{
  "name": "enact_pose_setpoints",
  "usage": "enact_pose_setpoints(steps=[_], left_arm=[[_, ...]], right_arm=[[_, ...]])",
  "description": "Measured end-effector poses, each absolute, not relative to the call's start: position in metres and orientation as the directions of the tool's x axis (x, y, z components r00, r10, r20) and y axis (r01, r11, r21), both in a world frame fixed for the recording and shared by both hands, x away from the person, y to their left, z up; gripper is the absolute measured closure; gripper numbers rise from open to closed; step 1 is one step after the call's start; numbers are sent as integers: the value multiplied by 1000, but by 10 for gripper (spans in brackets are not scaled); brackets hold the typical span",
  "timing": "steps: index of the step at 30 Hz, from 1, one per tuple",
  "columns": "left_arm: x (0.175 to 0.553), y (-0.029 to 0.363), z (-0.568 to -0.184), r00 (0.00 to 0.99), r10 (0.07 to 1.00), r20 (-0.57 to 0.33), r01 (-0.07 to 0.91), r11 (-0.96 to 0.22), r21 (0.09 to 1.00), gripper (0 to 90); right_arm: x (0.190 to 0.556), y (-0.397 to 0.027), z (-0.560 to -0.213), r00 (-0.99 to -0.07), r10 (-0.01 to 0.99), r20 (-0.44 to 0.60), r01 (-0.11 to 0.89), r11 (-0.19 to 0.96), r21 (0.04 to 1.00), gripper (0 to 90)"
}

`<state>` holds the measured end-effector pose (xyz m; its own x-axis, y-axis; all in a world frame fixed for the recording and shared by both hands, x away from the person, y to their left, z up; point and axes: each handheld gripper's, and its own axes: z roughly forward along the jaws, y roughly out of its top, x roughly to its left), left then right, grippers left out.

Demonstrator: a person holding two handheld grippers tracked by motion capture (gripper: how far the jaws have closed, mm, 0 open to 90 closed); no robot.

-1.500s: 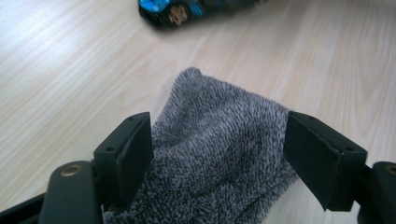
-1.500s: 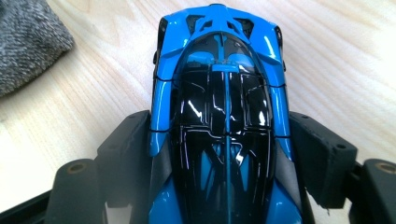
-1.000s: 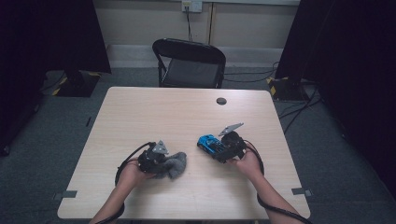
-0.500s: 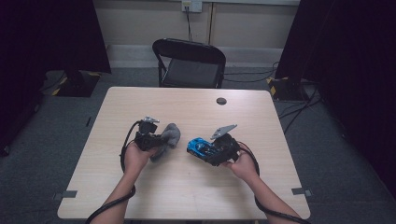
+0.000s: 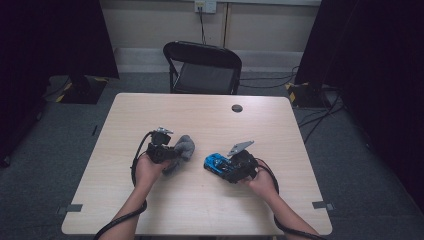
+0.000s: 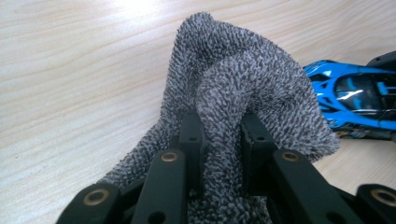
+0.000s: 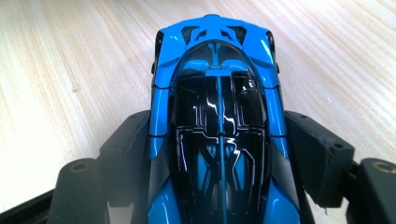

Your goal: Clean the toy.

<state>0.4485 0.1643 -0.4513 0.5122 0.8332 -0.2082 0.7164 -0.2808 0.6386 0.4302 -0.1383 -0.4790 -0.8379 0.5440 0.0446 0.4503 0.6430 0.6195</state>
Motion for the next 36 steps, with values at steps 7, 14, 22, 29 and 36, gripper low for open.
enact_pose_setpoints(steps=[7,14,22,29,36], left_arm=[[447,165,-454,518,831,-202,713,-289,639,744],[447,166,-460,514,831,-213,722,-284,631,743],[448,167,-465,513,831,-214,728,-289,622,742],[447,165,-467,518,829,-213,725,-292,624,739],[448,166,-465,517,829,-214,724,-289,627,734]], right_arm=[[429,-138,-485,-841,540,28,436,647,625,266],[435,-124,-488,-843,538,10,436,671,599,190],[438,-120,-487,-843,537,9,434,672,600,255],[439,-117,-487,-838,546,8,445,674,590,205],[443,-117,-483,-838,545,13,447,673,589,170]])
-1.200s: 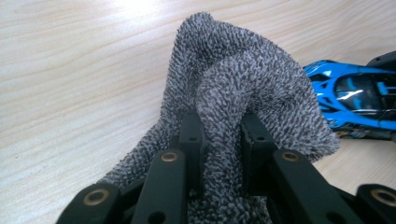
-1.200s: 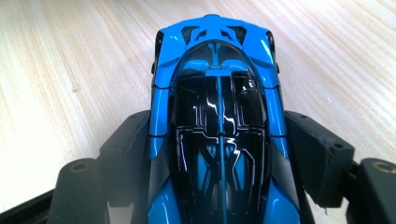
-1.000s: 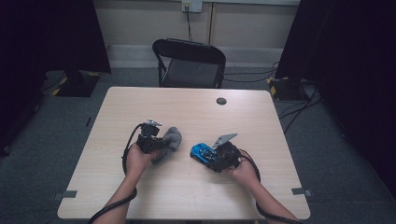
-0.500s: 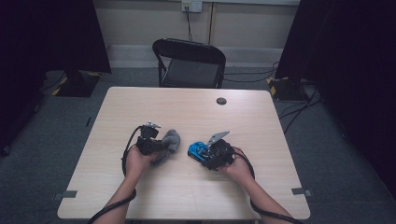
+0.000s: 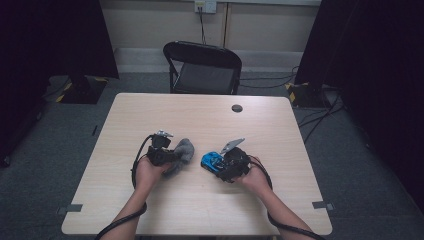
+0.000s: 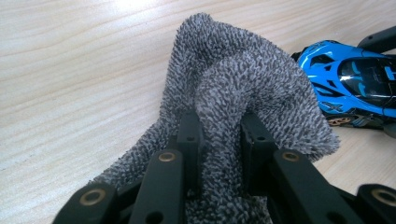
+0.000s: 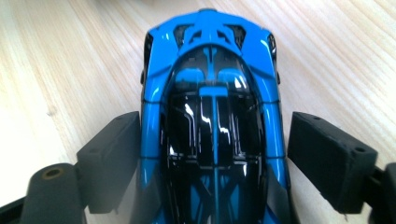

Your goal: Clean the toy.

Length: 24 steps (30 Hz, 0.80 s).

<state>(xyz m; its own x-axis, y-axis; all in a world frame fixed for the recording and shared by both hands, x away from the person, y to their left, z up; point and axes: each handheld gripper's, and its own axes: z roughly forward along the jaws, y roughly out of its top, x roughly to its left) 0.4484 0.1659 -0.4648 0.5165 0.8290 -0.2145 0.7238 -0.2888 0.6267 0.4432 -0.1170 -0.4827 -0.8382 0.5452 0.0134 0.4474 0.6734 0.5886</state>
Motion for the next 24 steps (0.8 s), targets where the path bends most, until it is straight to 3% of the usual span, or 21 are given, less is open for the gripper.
enact_pose_setpoints(steps=[24], left_arm=[[450,167,-468,510,832,-220,729,-282,623,730]], right_arm=[[446,-106,-488,-838,546,3,452,690,565,128]])
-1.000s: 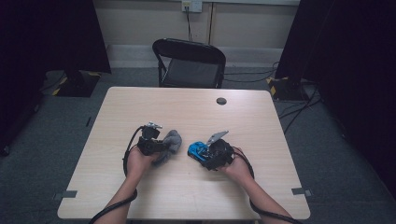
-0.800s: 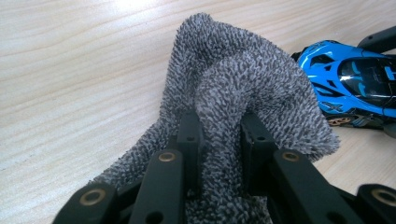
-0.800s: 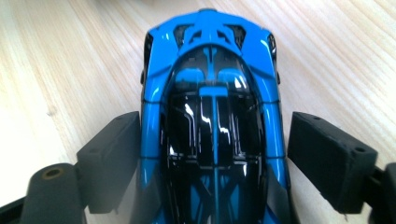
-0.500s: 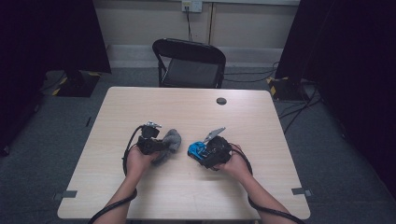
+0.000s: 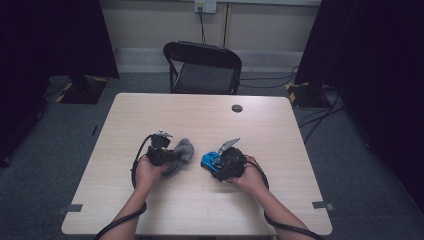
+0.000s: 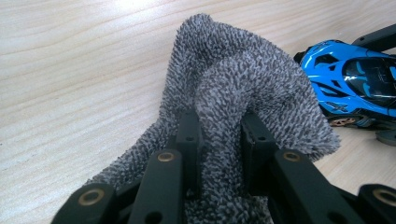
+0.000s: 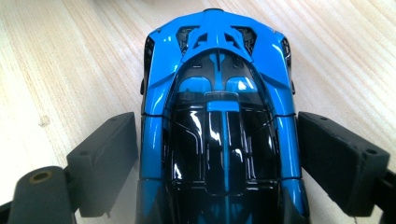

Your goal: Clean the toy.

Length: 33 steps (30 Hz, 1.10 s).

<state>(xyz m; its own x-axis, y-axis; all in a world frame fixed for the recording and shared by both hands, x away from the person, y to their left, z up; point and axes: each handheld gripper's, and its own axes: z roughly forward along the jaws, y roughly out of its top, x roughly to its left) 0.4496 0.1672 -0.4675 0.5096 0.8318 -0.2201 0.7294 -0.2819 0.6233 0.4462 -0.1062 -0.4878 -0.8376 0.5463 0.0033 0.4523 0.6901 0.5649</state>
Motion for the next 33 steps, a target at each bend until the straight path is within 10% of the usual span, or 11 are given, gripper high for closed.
enact_pose_setpoints(steps=[33], left_arm=[[451,160,-456,528,824,-205,712,-297,637,729]], right_arm=[[439,-112,-473,-833,553,13,451,665,595,264]])
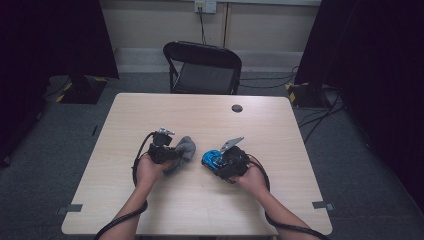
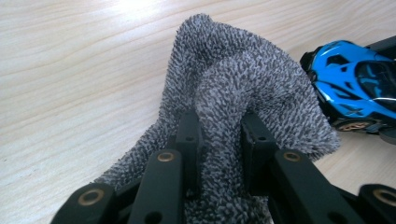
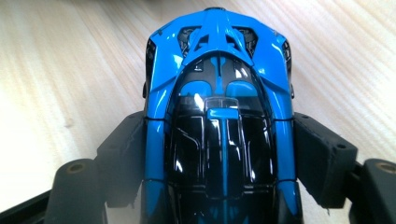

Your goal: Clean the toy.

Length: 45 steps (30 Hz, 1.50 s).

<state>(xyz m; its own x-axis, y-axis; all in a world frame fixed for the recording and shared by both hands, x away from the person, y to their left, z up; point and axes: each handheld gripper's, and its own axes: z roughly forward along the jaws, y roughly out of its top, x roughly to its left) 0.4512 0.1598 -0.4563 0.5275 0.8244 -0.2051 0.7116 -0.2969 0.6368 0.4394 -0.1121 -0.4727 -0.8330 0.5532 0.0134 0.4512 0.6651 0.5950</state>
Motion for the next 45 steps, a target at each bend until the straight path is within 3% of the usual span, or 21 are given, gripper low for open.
enact_pose_setpoints(steps=[16,21,45], left_arm=[[467,132,-441,511,831,-221,712,-265,650,734],[465,120,-435,579,789,-203,688,-340,642,740],[441,127,-433,661,713,-235,658,-398,640,746]], right_arm=[[426,-106,-447,-874,485,14,390,685,615,263],[424,-100,-447,-885,465,10,372,695,615,263],[438,-114,-446,-844,536,7,432,671,603,264]])
